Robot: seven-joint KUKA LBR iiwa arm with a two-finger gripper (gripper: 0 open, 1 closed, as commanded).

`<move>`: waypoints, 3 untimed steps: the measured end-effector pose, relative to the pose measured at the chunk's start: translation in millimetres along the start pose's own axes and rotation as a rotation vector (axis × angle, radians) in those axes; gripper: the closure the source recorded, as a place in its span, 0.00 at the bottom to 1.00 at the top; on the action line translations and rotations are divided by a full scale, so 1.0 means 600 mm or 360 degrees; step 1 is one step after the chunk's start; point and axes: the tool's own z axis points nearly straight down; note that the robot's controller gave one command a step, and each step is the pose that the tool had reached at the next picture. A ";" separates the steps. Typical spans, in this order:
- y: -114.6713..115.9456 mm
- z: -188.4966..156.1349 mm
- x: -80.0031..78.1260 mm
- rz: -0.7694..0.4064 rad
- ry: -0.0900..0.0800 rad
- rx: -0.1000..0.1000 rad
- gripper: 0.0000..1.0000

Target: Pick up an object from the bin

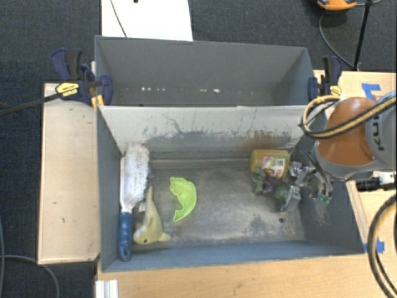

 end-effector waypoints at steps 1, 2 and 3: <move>0.000 -0.003 0.001 0.0022 -0.0001 0.0000 1.00; 0.000 -0.008 0.001 0.0032 0.0002 0.0000 1.00; 0.000 -0.020 0.001 0.0021 0.0003 0.0003 1.00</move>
Offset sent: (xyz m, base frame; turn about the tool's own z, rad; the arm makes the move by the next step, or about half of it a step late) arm 0.0002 0.0000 0.0130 0.0000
